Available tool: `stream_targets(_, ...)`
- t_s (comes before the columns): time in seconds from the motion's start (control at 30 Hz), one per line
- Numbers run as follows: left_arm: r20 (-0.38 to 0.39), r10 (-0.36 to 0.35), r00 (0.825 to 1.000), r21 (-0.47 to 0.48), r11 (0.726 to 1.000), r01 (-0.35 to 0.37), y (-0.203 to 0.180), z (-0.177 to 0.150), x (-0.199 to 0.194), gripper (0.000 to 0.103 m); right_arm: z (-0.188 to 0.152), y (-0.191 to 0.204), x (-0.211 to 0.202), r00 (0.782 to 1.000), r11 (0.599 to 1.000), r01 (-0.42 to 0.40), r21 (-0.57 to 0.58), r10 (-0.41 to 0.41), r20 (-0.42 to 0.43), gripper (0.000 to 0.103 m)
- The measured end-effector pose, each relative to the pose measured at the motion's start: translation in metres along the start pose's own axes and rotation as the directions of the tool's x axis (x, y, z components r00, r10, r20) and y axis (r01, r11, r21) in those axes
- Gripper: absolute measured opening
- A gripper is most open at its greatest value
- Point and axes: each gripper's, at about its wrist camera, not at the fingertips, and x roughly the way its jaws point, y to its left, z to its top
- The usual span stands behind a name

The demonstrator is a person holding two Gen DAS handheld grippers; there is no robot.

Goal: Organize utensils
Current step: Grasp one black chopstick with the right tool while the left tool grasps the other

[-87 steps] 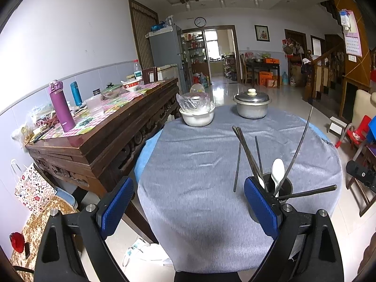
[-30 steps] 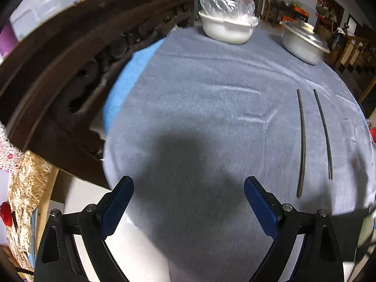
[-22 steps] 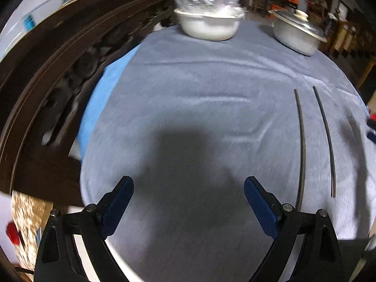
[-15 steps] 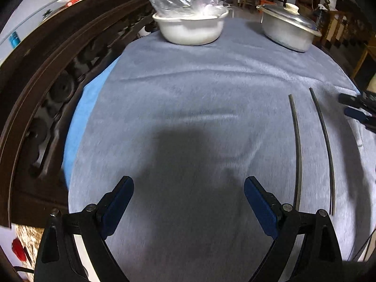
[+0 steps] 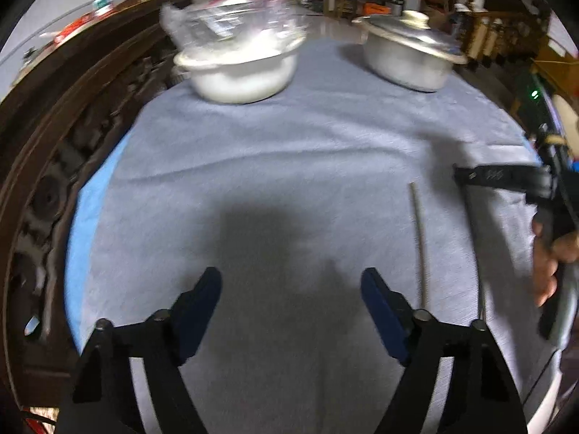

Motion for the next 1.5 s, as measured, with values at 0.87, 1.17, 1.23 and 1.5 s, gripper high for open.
stream_targets(0.87,-0.193,-0.190,0.963,0.116,0.970,0.215,-0.103,0.069,0.084,0.032,-0.041,-0.057,-0.028,0.990,0.990,-0.139,0.018,0.139,-0.016,0.007)
stream_targets(1.17,-0.177,-0.203,0.963,0.058,0.975,0.216,-0.089,0.067,0.086,0.005,-0.046,-0.065,-0.031,0.986,0.985,-0.167,0.043,0.167,0.002,0.006)
stream_targets(1.23,-0.155,-0.207,0.966,0.040,0.976,0.215,-0.080,0.063,0.080,0.005,-0.049,-0.069,-0.036,0.984,0.982,-0.180,0.058,0.179,0.020,0.006)
stream_targets(1.5,0.010,-0.179,0.984,-0.054,0.982,0.179,-0.029,0.044,0.018,0.005,-0.077,-0.101,-0.087,0.964,0.963,-0.234,0.135,0.212,0.162,0.006)
